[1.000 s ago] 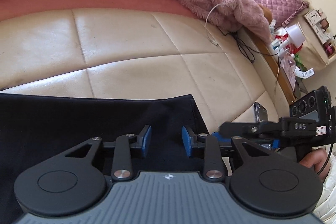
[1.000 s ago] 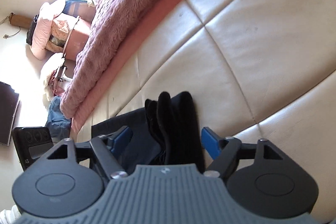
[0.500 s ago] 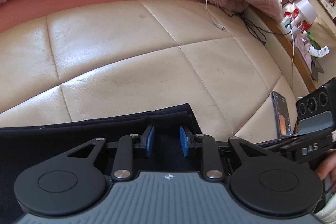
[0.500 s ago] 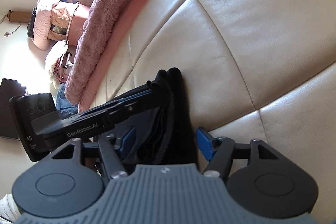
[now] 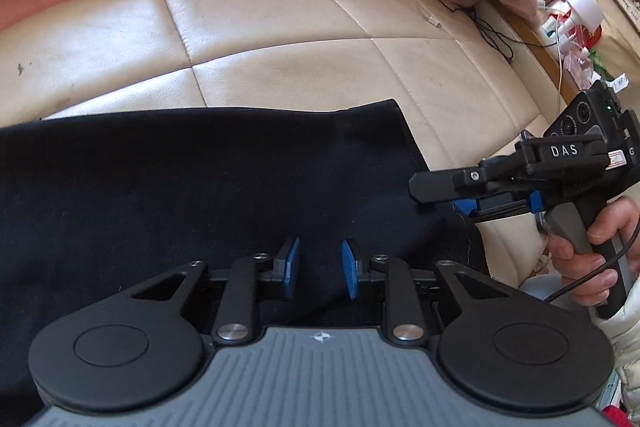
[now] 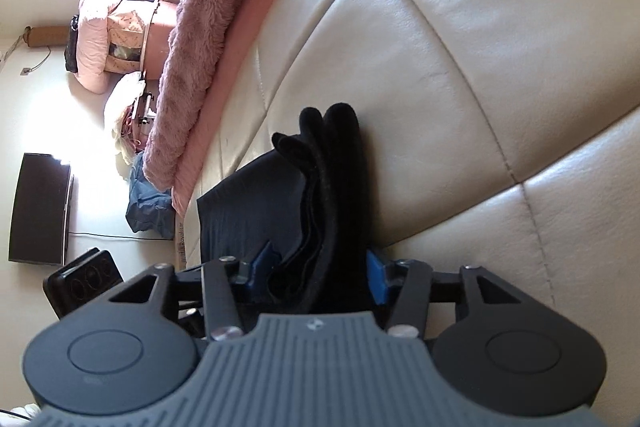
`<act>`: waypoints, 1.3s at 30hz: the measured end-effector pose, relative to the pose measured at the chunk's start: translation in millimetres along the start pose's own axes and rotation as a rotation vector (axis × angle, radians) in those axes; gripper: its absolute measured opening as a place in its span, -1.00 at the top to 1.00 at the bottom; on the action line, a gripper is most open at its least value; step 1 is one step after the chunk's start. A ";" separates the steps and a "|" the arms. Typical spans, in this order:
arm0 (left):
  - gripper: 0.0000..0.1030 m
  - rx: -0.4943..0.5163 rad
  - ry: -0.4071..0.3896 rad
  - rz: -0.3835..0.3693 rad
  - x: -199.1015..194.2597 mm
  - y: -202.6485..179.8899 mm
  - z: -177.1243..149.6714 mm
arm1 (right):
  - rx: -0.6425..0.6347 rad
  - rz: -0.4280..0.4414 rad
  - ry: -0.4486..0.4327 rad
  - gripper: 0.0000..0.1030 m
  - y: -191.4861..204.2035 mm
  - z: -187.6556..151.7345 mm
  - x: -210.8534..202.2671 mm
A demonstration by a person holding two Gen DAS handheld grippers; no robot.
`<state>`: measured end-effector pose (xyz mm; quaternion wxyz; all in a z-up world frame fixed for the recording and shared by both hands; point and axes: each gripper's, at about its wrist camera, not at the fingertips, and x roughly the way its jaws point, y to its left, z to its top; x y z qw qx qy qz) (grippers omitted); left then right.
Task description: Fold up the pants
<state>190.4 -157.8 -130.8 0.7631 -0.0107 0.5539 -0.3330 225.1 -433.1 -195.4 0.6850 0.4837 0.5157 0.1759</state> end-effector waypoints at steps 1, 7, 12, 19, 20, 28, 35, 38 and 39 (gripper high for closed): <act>0.44 -0.010 0.000 -0.010 -0.4 2.2 0.1 | 0.010 0.011 -0.002 0.09 -0.9 1.7 1.3; 0.44 -0.003 -0.004 -0.019 2.1 2.6 -2.0 | 0.045 0.027 -0.014 0.37 -7.4 3.8 7.4; 0.47 -0.012 -0.009 -0.021 -0.5 7.2 -4.5 | 0.075 0.034 -0.019 0.75 -17.3 2.3 6.0; 0.55 -0.010 0.001 0.003 -14.9 18.3 -16.6 | 0.021 -0.028 -0.057 0.76 0.0 -2.1 -2.6; 0.55 -0.012 0.002 0.003 -17.3 20.1 -19.7 | 0.017 -0.035 -0.060 0.76 2.4 -2.9 -3.5; 0.55 0.014 0.015 0.038 -40.1 28.9 -44.6 | -0.053 -0.111 -0.088 0.79 32.8 -6.1 -7.5; 0.55 -0.053 -0.153 0.123 -101.6 82.3 -48.9 | -0.095 -0.141 -0.110 0.79 59.1 -12.0 -15.4; 0.54 -0.063 -0.219 0.159 -123.6 113.0 -42.5 | -0.126 -0.166 -0.112 0.80 76.1 -12.2 -17.4; 0.54 -0.053 -0.240 0.167 -128.7 119.8 -38.7 | -0.136 -0.177 -0.112 0.80 82.6 -11.9 -17.8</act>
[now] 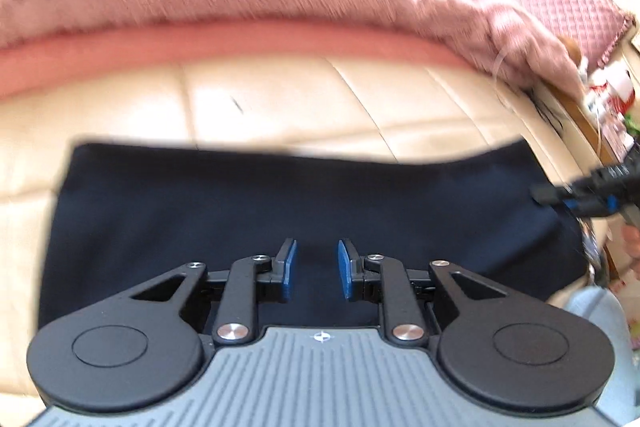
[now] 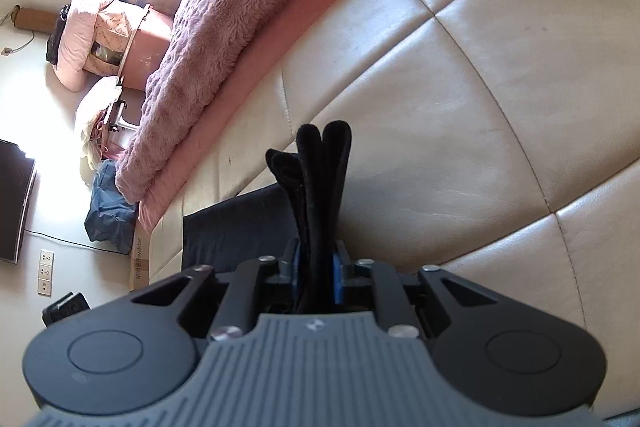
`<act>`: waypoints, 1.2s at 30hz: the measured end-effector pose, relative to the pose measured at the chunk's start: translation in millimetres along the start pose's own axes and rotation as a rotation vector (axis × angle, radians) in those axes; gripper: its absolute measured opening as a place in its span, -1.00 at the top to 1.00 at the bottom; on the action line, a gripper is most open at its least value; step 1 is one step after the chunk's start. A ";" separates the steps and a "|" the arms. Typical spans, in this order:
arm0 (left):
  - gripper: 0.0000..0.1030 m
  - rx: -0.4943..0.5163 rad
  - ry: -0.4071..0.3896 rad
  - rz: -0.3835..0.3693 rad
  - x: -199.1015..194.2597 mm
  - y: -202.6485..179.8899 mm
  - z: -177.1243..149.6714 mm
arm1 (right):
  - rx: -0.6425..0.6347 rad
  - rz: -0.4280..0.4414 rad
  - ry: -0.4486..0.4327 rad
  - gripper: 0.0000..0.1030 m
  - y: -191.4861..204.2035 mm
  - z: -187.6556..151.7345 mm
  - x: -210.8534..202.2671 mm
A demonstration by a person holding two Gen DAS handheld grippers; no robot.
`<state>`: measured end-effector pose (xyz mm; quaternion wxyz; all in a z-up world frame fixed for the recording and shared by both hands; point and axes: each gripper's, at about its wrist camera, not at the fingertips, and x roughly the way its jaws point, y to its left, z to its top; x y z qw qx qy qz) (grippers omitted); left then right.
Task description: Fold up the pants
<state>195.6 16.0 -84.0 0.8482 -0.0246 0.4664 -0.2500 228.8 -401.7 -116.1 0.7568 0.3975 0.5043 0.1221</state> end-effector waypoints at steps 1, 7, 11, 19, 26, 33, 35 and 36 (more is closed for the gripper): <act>0.54 0.011 -0.010 0.002 0.1 5.0 6.0 | -0.011 -0.008 -0.001 0.80 5.5 0.9 -1.1; 0.56 0.171 -0.014 0.010 29.5 -6.7 30.4 | -0.028 -0.026 -0.024 0.80 27.9 7.1 -10.5; 0.61 0.311 -0.014 0.039 61.2 -29.9 35.4 | -0.049 -0.052 -0.026 0.80 41.7 13.6 -13.5; 0.65 0.415 0.018 0.106 108.2 -44.2 42.1 | -0.039 -0.049 -0.041 0.80 51.3 17.0 -14.9; 0.65 0.382 0.001 0.103 85.7 -51.3 34.7 | 0.002 0.004 -0.100 0.80 59.3 5.0 -17.1; 0.65 0.362 0.032 0.081 42.6 -59.7 -19.8 | -0.003 0.066 -0.133 0.80 74.7 -3.5 -21.5; 0.65 0.359 0.058 0.079 39.3 -62.9 -35.9 | -0.011 0.074 -0.136 0.80 80.6 -4.3 -21.7; 0.65 0.353 0.072 0.075 39.0 -64.1 -42.5 | -0.014 0.077 -0.138 0.80 83.5 -4.8 -22.3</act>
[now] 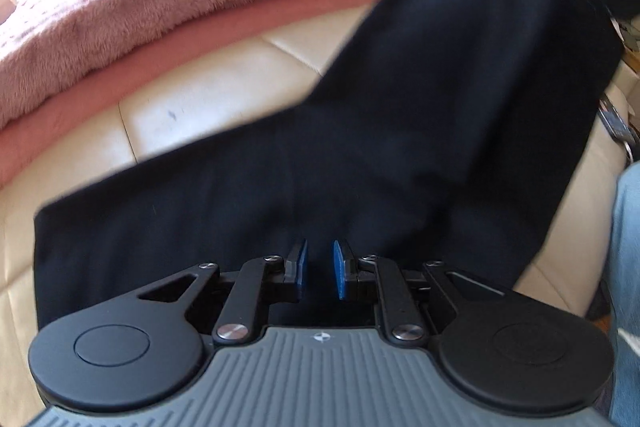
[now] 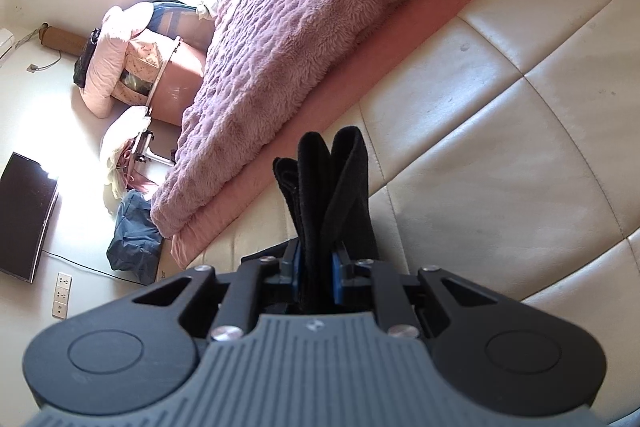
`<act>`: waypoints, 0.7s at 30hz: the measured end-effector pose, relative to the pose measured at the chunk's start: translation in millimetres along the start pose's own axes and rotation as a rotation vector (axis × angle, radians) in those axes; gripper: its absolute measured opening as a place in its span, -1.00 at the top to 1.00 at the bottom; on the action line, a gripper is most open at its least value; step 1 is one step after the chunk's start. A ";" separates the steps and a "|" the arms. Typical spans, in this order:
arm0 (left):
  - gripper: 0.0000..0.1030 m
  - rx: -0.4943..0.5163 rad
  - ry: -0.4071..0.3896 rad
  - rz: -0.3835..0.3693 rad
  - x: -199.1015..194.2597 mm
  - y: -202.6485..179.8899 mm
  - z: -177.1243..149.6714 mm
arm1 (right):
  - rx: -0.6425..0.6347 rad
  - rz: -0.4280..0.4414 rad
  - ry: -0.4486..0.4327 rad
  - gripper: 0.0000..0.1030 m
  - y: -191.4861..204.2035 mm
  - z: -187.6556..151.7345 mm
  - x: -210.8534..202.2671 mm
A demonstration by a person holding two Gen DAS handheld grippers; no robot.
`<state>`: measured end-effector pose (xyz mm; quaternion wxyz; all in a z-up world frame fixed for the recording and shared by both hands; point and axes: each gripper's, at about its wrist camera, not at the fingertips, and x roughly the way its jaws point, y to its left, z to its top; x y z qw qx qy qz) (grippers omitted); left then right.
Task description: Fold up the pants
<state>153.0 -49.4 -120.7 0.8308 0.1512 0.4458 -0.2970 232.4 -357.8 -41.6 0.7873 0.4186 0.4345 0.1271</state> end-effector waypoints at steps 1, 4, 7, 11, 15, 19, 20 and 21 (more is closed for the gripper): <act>0.65 -0.006 0.005 -0.004 0.1 -3.3 -5.0 | -0.003 0.002 -0.002 0.80 2.5 -0.2 -0.1; 0.65 -0.002 -0.005 0.014 -0.6 -10.7 -9.3 | -0.007 0.007 -0.009 0.80 10.7 -1.2 0.8; 0.65 -0.025 -0.019 0.016 -9.4 -8.7 -6.1 | -0.007 0.015 -0.011 0.80 20.5 -2.3 3.2; 0.64 -0.133 -0.101 0.057 -42.2 19.6 -11.0 | -0.027 0.023 0.004 0.80 37.2 -2.3 9.3; 0.64 -0.312 -0.133 0.173 -66.2 80.2 -29.7 | -0.056 0.039 0.040 0.80 61.8 -0.1 23.1; 0.64 -0.510 -0.106 0.208 -78.0 139.0 -64.4 | -0.108 0.046 0.081 0.80 96.7 -1.3 45.7; 0.64 -0.537 -0.092 0.210 -78.6 148.0 -73.1 | -0.115 0.052 0.091 0.80 104.7 -2.1 52.8; 0.64 -0.557 -0.080 0.211 -78.2 154.6 -80.9 | -0.120 0.055 0.101 0.80 112.3 -3.1 60.4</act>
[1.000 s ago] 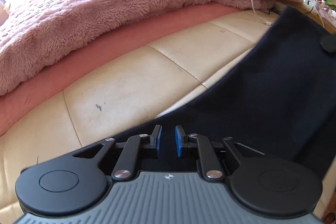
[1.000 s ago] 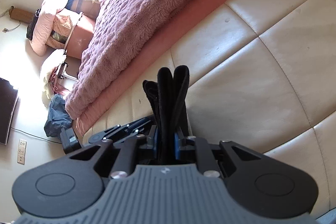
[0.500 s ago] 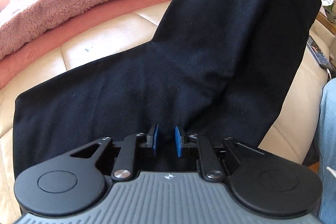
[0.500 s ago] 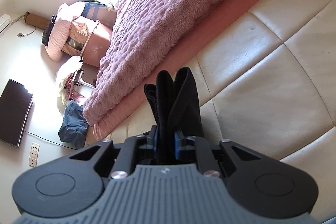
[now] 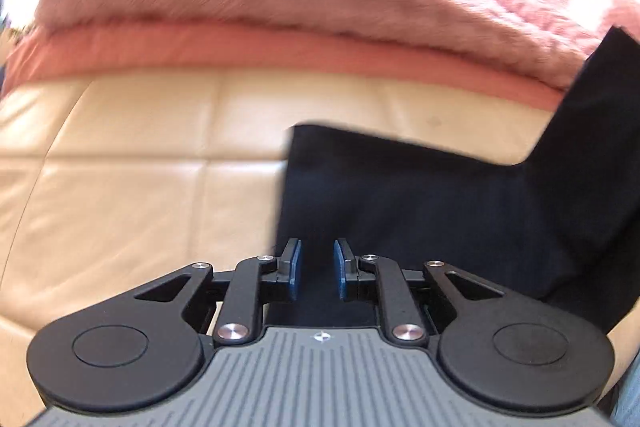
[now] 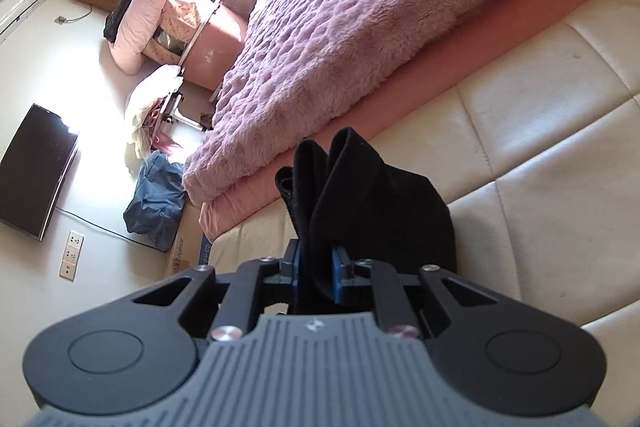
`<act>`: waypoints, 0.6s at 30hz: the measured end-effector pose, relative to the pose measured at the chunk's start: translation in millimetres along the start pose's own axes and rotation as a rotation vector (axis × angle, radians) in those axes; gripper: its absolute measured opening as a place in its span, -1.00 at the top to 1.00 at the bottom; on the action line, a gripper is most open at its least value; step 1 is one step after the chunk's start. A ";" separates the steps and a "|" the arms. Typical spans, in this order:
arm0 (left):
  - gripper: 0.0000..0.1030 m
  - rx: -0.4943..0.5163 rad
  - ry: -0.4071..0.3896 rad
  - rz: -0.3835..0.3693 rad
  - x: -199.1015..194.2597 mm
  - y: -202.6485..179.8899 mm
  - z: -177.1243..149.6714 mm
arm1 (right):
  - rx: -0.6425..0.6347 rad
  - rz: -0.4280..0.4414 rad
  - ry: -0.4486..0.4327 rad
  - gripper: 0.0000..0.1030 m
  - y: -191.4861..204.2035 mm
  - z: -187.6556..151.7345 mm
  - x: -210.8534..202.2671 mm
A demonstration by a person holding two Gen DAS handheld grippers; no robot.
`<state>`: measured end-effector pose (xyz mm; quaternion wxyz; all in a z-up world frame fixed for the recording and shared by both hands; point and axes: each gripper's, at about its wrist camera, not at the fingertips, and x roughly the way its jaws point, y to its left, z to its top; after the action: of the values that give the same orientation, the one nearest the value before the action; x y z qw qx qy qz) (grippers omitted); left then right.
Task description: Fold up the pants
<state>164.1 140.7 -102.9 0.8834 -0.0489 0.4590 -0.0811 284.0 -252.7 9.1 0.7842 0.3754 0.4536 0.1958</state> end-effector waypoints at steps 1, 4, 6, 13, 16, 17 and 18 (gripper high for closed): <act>0.64 -0.026 0.008 -0.002 1.0 11.7 -3.7 | -0.002 0.006 0.012 0.80 7.4 0.7 10.4; 0.64 -0.152 0.045 -0.089 5.5 36.7 -16.0 | -0.008 0.017 0.049 0.80 27.6 0.8 42.9; 0.64 -0.207 0.044 -0.137 6.2 46.6 -22.6 | -0.011 0.018 0.077 0.80 39.3 -1.8 68.7; 0.63 -0.278 0.045 -0.226 6.9 59.2 -30.5 | 0.000 -0.012 0.181 0.80 58.2 -26.0 163.8; 0.63 -0.313 0.045 -0.251 7.2 65.4 -31.2 | 0.004 -0.055 0.211 0.79 56.1 -38.5 198.0; 0.63 -0.325 0.046 -0.259 7.0 67.8 -31.5 | -0.002 -0.075 0.219 0.79 56.5 -41.9 209.7; 0.63 -0.335 0.047 -0.265 11.4 69.9 -29.9 | -0.009 -0.093 0.224 0.80 55.6 -45.4 218.2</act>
<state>153.0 206.8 -140.5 0.8335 -0.2530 0.4763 -0.1201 358.5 -57.0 -85.4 0.7387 0.3260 0.5543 0.2018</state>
